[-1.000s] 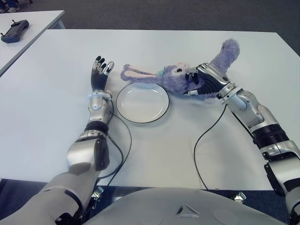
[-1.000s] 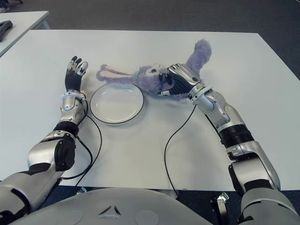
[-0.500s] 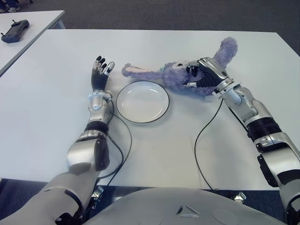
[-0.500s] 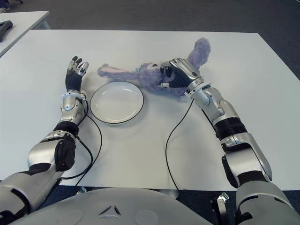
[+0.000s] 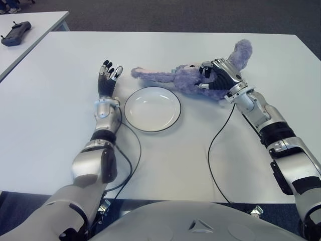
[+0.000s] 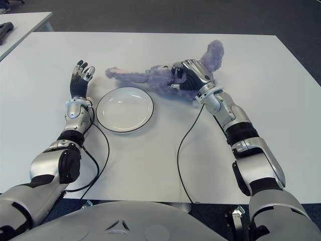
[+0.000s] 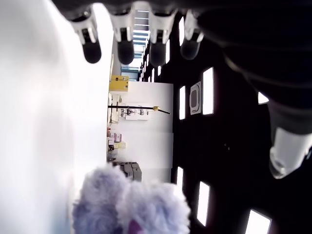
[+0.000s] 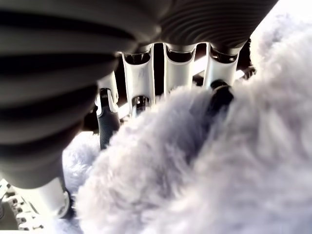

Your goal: Put the doll into the plate.

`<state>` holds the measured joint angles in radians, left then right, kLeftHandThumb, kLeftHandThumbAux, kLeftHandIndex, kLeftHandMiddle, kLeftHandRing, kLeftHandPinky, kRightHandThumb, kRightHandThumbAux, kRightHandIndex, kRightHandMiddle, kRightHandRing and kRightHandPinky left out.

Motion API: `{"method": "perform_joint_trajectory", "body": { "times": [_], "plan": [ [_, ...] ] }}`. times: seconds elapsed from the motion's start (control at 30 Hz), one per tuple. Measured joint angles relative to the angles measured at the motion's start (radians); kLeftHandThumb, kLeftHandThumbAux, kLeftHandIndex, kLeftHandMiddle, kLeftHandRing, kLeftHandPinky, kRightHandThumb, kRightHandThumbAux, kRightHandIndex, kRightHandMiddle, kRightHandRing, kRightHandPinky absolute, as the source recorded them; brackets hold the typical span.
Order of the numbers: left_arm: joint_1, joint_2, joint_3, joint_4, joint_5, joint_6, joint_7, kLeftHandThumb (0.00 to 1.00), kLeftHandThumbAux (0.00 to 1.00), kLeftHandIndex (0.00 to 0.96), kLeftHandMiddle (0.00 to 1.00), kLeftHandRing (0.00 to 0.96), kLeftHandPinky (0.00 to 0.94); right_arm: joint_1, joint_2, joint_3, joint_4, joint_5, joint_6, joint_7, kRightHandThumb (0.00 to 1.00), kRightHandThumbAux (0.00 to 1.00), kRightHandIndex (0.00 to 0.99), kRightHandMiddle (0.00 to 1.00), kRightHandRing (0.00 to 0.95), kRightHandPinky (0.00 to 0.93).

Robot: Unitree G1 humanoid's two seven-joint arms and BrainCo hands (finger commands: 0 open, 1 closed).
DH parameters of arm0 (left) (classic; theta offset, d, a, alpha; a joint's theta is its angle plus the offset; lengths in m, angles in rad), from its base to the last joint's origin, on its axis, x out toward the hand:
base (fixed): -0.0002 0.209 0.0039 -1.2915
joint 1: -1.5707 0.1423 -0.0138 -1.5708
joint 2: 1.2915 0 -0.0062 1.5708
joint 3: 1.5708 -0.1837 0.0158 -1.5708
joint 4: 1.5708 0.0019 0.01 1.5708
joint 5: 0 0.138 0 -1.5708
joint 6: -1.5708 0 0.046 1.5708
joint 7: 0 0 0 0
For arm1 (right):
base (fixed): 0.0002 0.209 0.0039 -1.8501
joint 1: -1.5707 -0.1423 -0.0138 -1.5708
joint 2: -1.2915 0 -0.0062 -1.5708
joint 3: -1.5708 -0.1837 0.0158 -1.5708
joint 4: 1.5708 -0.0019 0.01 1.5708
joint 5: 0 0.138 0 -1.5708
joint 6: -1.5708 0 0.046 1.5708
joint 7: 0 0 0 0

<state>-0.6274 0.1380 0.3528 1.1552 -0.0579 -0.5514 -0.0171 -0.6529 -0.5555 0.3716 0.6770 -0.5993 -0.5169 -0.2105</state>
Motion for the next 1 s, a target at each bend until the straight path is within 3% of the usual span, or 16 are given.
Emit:
{"method": "perform_joint_trajectory", "body": {
  "times": [0.33, 0.53, 0.73, 1.0],
  "plan": [
    [0.001, 0.000, -0.001, 0.000, 0.000, 0.012, 0.000, 0.000, 0.583, 0.048, 0.095, 0.082, 0.080, -0.097, 0.040, 0.024, 0.110, -0.051, 0.029, -0.076, 0.183, 0.525, 0.098, 0.161, 0.262, 0.340],
    [0.000, 0.000, -0.002, 0.000, 0.000, 0.011, 0.000, 0.008, 0.574, 0.051, 0.090, 0.080, 0.099, -0.141, 0.056, 0.027, 0.170, -0.068, 0.041, -0.122, 0.169, 0.533, 0.090, 0.175, 0.286, 0.399],
    [0.000, 0.000, -0.002, 0.000, 0.000, 0.010, 0.000, 0.000, 0.573, 0.056, 0.097, 0.087, 0.092, -0.167, 0.066, 0.034, 0.215, -0.076, 0.050, -0.154, 0.152, 0.553, 0.089, 0.187, 0.285, 0.349],
    [0.000, 0.000, -0.001, 0.000, 0.000, 0.009, 0.000, 0.000, 0.565, 0.059, 0.100, 0.088, 0.089, -0.195, 0.081, 0.043, 0.267, -0.082, 0.051, -0.182, 0.173, 0.560, 0.111, 0.204, 0.291, 0.355]
  ]
}}
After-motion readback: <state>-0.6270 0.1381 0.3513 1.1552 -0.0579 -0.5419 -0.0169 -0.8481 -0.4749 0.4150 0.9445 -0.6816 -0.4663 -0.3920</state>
